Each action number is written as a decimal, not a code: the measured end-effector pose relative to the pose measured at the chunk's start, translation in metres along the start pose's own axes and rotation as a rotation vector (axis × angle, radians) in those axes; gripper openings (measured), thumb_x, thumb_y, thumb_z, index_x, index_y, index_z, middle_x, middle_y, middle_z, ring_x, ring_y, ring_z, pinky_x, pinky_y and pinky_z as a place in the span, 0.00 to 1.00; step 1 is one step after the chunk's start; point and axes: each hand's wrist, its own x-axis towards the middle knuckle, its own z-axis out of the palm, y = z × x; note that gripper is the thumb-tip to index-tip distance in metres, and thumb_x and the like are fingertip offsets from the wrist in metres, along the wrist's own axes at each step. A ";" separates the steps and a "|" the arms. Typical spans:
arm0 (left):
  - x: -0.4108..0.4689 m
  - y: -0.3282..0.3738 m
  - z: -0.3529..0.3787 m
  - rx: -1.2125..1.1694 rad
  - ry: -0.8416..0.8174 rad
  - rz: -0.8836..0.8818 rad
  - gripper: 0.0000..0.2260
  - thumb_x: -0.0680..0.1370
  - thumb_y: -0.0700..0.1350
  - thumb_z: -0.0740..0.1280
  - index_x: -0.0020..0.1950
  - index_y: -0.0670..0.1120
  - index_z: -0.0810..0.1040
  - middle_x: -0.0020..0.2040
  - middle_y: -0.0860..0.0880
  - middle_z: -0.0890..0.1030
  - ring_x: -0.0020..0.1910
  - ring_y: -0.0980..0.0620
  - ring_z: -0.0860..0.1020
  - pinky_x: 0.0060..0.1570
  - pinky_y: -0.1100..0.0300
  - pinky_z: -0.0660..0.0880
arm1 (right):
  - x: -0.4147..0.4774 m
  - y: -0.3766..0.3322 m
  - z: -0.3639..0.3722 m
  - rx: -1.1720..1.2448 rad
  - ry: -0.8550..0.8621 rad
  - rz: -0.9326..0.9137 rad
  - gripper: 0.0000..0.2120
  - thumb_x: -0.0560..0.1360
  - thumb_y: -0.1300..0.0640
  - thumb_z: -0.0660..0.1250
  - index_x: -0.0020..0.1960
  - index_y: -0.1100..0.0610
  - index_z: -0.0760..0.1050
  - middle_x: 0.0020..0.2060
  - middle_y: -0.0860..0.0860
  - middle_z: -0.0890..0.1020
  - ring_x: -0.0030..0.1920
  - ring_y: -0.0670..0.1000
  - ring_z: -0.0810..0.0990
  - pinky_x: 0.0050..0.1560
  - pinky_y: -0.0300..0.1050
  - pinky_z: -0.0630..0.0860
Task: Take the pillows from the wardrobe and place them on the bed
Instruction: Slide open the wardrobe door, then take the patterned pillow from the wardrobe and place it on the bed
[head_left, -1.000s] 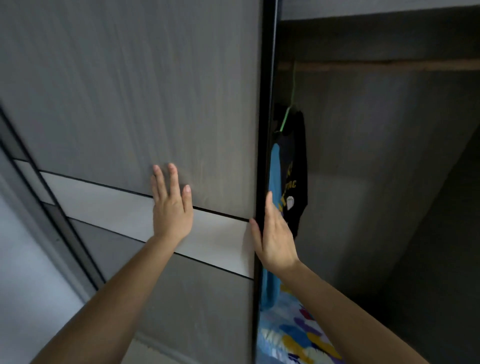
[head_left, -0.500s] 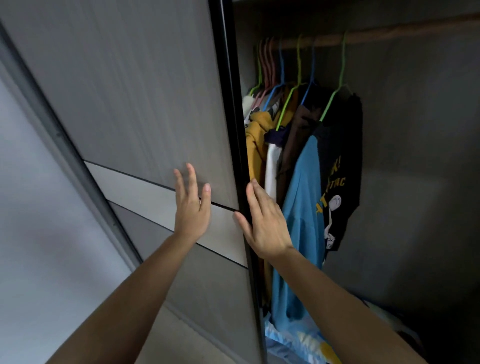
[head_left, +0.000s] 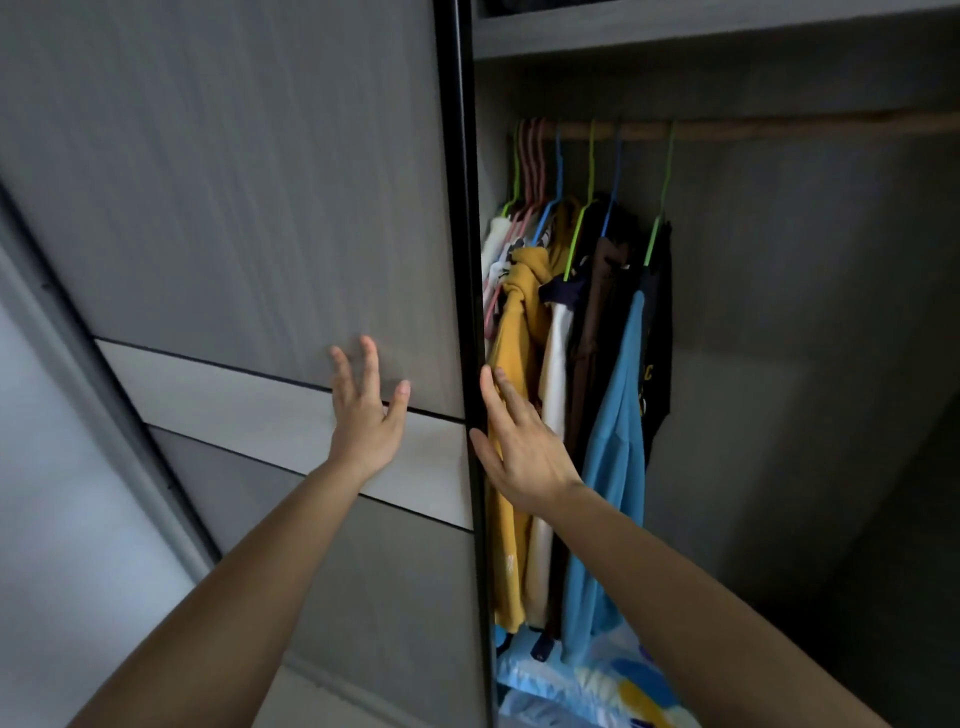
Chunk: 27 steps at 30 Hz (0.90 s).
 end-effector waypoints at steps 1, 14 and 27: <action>0.001 -0.002 -0.002 0.003 -0.015 -0.004 0.34 0.81 0.60 0.56 0.78 0.60 0.37 0.79 0.45 0.33 0.79 0.42 0.39 0.75 0.52 0.44 | 0.000 -0.002 -0.001 -0.013 -0.022 0.013 0.34 0.83 0.42 0.51 0.78 0.40 0.30 0.81 0.52 0.50 0.78 0.58 0.59 0.68 0.59 0.71; -0.052 0.058 0.039 0.287 0.183 0.627 0.28 0.82 0.61 0.52 0.80 0.52 0.54 0.81 0.42 0.48 0.79 0.41 0.48 0.73 0.36 0.52 | -0.088 0.043 -0.067 -0.431 0.106 0.053 0.25 0.82 0.46 0.59 0.75 0.56 0.66 0.75 0.60 0.67 0.71 0.60 0.71 0.65 0.53 0.72; -0.129 0.155 0.254 0.250 -0.356 0.962 0.27 0.82 0.57 0.53 0.79 0.48 0.58 0.80 0.40 0.49 0.79 0.41 0.48 0.74 0.37 0.55 | -0.292 0.168 -0.163 -0.676 -0.002 0.616 0.27 0.80 0.45 0.60 0.76 0.56 0.65 0.77 0.59 0.64 0.73 0.59 0.69 0.69 0.54 0.71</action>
